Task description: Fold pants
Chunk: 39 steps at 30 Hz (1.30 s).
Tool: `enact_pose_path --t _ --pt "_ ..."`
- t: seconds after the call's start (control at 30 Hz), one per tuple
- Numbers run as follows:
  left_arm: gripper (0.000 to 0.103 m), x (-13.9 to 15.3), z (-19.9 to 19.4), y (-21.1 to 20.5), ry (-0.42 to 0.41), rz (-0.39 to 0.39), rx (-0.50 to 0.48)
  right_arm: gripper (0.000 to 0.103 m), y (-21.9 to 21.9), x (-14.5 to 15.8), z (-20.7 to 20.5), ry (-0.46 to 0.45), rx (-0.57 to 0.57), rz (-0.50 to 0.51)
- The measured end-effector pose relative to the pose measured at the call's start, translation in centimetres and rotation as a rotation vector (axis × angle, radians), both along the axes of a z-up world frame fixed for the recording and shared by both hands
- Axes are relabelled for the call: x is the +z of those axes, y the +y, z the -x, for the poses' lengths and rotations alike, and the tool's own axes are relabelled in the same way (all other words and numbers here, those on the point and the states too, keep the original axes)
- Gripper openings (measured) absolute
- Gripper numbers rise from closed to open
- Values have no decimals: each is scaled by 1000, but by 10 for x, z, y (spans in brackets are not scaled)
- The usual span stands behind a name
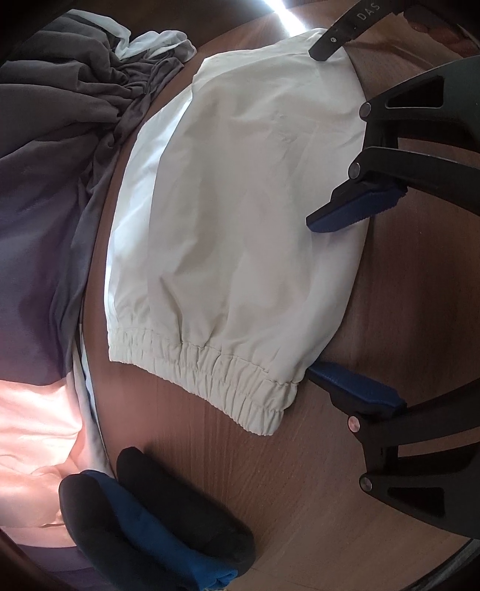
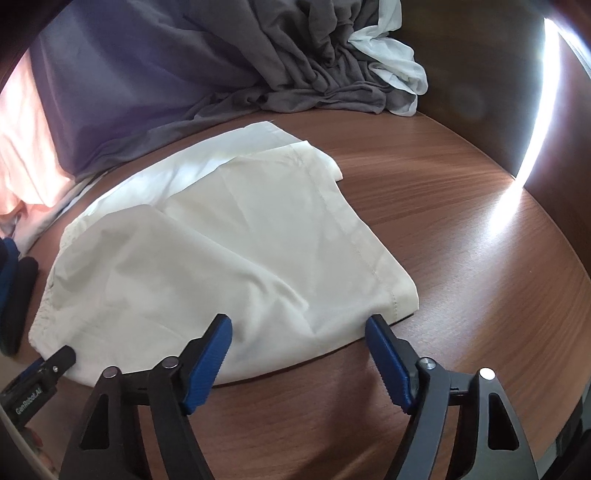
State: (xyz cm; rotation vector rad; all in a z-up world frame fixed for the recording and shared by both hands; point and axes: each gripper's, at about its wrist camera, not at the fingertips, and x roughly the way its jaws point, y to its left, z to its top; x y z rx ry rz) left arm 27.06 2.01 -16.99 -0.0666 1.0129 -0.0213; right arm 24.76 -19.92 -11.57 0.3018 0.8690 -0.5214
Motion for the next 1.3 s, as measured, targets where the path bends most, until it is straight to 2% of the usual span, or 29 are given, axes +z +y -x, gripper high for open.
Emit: enact_pose_path --t 0.03,0.1,0.13,0.17,0.2,0.27,0.37,0.47,0.63,0.7,0.73,0.77,0.8,0.83,1.2,1.23,1.27,1.3 --pt "66 0 0 0 -3 1 3 68 0 -1 -1 3 -3 -5" --pt "52 1 0 2 -6 3 8 60 -1 -1 -1 6 -15 -7" --pt "47 2 -1 2 -7 6 10 52 -2 -1 -1 6 -16 -4" --pt "36 3 -1 2 -7 8 12 42 -2 -1 -2 11 -16 -2" --pt "29 3 -1 3 -5 11 12 37 -3 -2 -2 15 -15 -3" --pt "23 4 -1 5 -3 25 10 15 -4 -1 -3 14 -13 -7" --pt "16 7 0 7 -11 27 5 8 -6 2 -1 1 -10 -24" --pt "10 13 2 8 -26 32 -1 5 -5 8 3 -9 -11 -4" --pt "10 18 6 8 -41 27 -9 4 -2 16 11 -31 -20 7" --pt "10 18 7 8 -46 19 -12 7 -4 12 15 -33 -40 -19" --pt "9 18 7 7 -44 17 -13 18 -6 10 18 -27 -60 -35" --pt "9 18 7 7 -44 17 -13 37 -7 8 20 -29 -73 -44" --pt "9 18 8 7 -45 16 -12 43 -9 5 24 -39 -99 -53" --pt "9 19 9 7 -47 11 -12 44 -10 4 28 -48 -119 -53" --pt "9 19 9 4 -41 -4 -32 44 -13 -14 29 -92 -162 -103" --pt "9 19 8 4 -41 0 -35 36 -11 -15 27 -83 -160 -88" --pt "9 21 8 4 -42 6 -37 22 -10 -16 25 -74 -158 -75" --pt "9 21 8 4 -44 7 -40 18 -9 -17 24 -63 -153 -61"
